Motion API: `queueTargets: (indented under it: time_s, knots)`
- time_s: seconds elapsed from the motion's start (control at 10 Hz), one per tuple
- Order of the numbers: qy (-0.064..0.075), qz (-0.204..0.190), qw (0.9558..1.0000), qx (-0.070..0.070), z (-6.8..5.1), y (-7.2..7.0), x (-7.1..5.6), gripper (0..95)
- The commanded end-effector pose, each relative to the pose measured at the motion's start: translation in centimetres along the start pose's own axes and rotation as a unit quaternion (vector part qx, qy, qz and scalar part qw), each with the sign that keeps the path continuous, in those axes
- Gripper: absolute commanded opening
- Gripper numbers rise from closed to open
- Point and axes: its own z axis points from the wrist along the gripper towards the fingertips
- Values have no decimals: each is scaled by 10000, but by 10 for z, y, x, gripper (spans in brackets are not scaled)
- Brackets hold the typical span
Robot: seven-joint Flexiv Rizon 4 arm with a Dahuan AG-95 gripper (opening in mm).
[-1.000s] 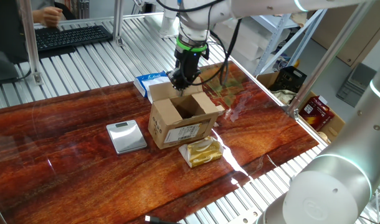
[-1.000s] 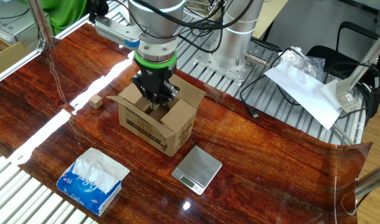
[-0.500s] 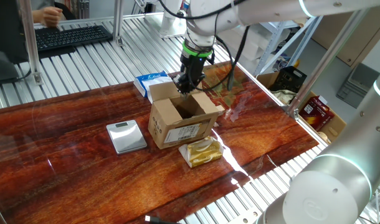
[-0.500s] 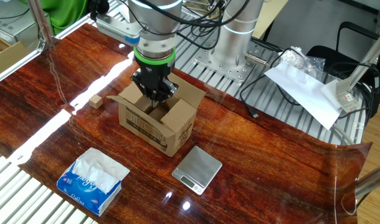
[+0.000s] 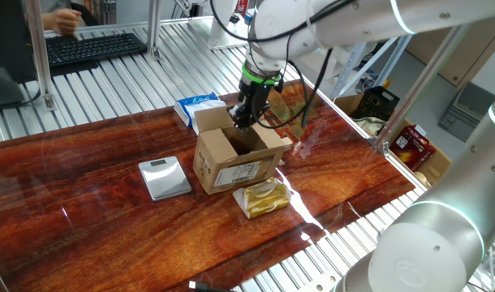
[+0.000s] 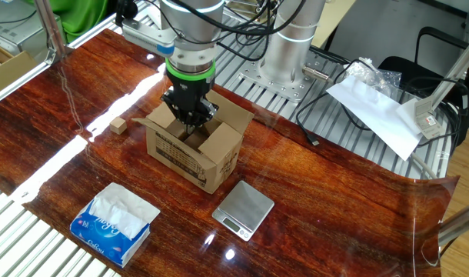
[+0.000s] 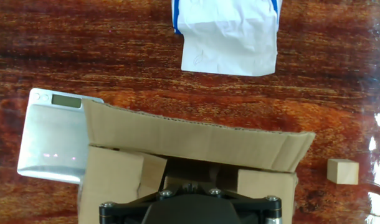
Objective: Open a box
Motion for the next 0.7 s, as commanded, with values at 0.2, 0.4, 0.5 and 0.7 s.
queueTargets:
  time_s: [0.2, 0.4, 0.5, 0.7]
  knots:
    - [-78, -38, 10000, 10, 7, -5, 0, 0]
    - [-87, -39, 10000, 23, 12, -6, 2, 0]
    - [-101, -49, 9999, 42, 14, -8, 2, 0]
    - [-133, -58, 9999, 93, 18, -9, 4, 0]
